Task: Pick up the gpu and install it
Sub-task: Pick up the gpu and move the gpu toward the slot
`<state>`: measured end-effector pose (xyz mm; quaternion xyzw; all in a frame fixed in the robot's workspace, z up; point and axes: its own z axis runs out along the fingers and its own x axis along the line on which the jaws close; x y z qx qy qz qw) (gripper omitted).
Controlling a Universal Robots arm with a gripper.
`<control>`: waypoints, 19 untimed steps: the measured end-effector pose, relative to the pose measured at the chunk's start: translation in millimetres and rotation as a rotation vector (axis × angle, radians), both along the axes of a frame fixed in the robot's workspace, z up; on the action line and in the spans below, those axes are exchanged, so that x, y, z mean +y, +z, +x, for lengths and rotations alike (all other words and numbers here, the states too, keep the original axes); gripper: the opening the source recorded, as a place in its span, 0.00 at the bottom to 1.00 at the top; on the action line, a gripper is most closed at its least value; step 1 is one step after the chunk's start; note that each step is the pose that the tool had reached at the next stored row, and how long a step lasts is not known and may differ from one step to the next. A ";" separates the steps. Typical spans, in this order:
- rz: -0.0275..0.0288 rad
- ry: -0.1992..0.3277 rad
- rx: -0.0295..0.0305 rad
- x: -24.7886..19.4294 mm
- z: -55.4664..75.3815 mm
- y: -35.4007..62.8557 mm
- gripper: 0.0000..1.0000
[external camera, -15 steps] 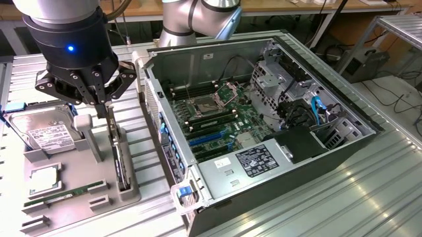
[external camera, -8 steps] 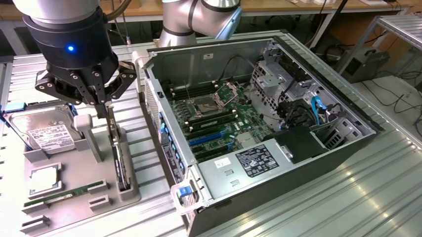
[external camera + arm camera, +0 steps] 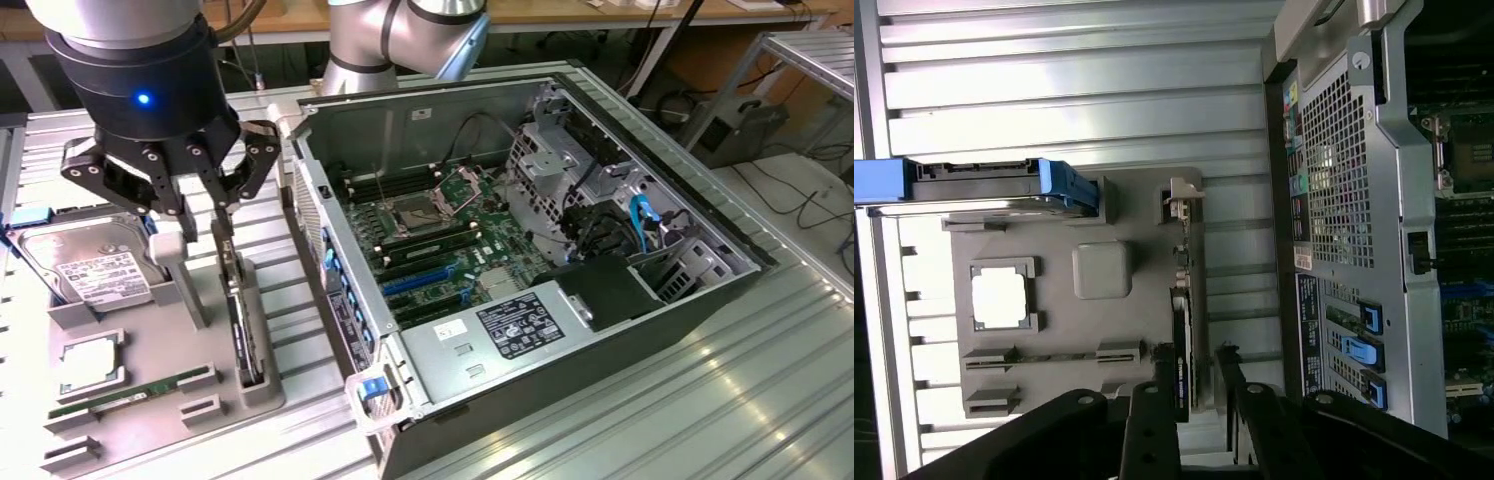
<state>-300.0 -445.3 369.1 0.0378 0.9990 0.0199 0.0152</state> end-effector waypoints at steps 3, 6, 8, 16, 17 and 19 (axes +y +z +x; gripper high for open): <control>-0.0002 0.000 0.0000 0.0 -0.1 -2.6 0.42; -0.0002 0.000 0.0000 0.0 -0.1 -9.4 0.42; -0.0002 0.000 0.0001 -0.1 -0.1 -12.8 0.42; -0.0002 0.000 0.0000 -0.4 -0.2 -29.1 0.42; -0.0002 0.000 0.0001 -0.4 -0.3 -31.6 0.42; -0.0002 0.000 0.0001 -0.5 -0.6 -37.5 0.42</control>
